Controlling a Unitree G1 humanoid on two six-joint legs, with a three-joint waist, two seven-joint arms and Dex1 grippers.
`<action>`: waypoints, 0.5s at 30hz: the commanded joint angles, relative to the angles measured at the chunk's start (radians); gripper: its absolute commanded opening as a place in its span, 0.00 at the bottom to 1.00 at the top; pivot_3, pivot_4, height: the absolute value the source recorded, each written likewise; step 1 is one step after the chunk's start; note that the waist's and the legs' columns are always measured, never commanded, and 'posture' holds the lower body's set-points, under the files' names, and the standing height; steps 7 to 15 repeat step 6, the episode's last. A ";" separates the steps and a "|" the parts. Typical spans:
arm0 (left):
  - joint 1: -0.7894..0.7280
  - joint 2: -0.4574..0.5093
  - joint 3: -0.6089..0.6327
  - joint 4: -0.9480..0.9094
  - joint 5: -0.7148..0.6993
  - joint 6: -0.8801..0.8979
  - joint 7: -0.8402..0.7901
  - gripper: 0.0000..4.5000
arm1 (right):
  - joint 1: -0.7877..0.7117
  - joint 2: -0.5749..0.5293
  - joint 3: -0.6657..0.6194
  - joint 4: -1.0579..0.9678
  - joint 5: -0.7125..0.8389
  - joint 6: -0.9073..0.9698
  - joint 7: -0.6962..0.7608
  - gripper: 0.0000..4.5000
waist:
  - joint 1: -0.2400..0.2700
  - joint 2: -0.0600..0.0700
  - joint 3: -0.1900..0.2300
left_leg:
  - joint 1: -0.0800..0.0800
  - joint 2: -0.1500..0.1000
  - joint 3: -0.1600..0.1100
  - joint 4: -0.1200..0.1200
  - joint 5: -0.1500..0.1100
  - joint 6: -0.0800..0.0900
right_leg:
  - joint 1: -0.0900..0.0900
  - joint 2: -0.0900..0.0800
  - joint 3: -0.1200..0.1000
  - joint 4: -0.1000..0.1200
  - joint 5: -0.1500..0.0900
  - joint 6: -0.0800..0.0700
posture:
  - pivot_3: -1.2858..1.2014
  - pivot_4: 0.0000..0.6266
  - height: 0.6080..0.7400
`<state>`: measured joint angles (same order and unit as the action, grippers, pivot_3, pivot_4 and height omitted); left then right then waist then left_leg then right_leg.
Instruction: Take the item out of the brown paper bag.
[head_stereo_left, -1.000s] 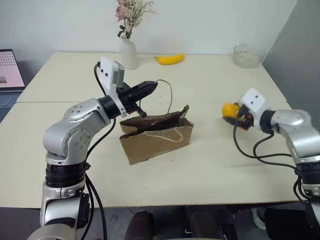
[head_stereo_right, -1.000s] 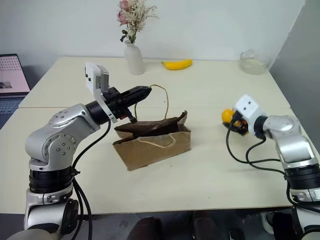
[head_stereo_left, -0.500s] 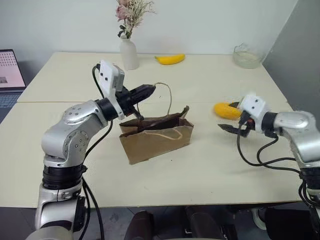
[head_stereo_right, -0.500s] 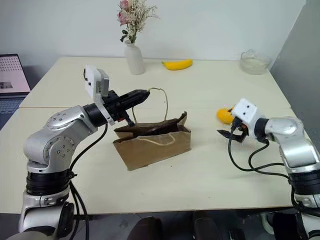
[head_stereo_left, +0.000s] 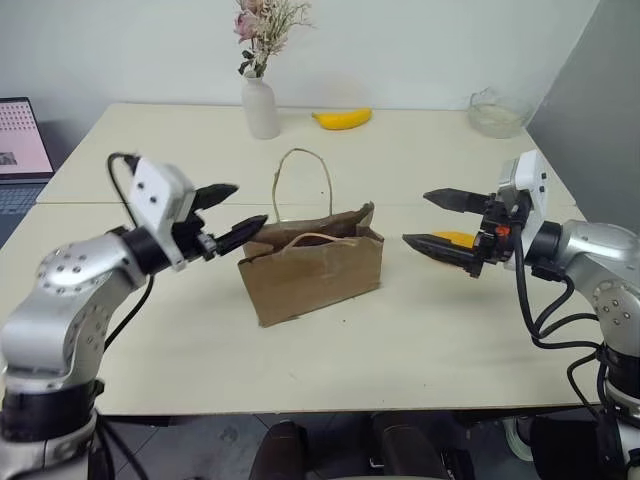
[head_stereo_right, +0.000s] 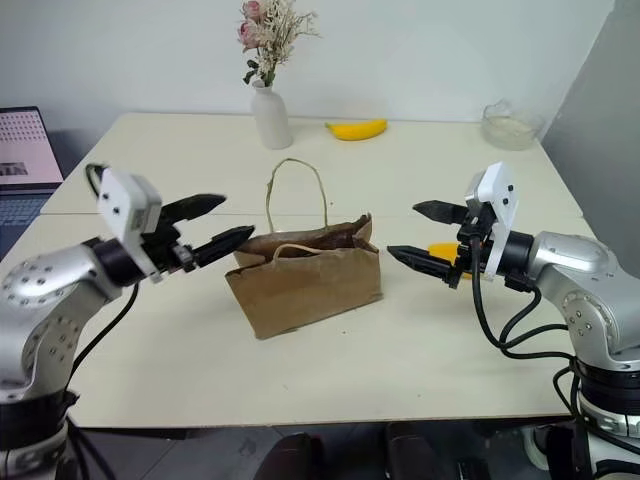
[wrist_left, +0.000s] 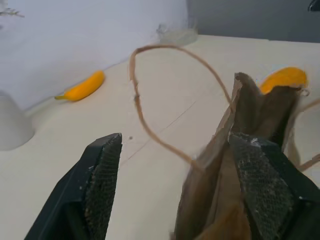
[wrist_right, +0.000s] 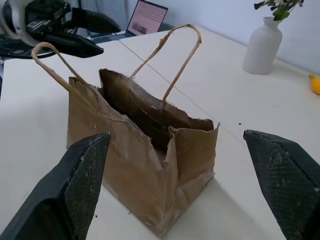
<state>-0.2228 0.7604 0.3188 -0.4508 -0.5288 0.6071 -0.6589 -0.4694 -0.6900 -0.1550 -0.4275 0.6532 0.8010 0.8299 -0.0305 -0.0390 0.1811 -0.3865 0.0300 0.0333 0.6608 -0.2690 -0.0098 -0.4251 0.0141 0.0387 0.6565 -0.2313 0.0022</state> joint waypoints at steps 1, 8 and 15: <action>0.095 -0.064 0.037 -0.146 0.091 -0.025 0.157 0.77 | 0.054 0.018 -0.016 -0.024 -0.036 -0.087 -0.035 1.00 | 0.001 0.000 0.000 | 0.000 0.000 0.000 0.000 0.000 0.000 | 0.000 0.000 0.000 0.000 0.000 0.000 | 0.52 0.24 1.00; 0.224 -0.232 0.033 -0.212 0.158 -0.115 0.286 0.77 | 0.173 0.077 -0.002 -0.005 -0.111 -0.203 -0.088 1.00 | 0.002 -0.001 0.000 | 0.000 -0.001 0.000 0.002 0.000 0.000 | 0.001 -0.001 0.000 0.001 0.000 0.001 | 0.52 0.24 1.00; 0.224 -0.232 0.033 -0.212 0.158 -0.115 0.286 0.77 | 0.173 0.077 -0.002 -0.005 -0.111 -0.203 -0.088 1.00 | 0.002 -0.001 0.000 | 0.000 -0.001 0.000 0.002 0.000 0.000 | 0.001 -0.001 0.000 0.001 0.000 0.001 | 0.52 0.24 1.00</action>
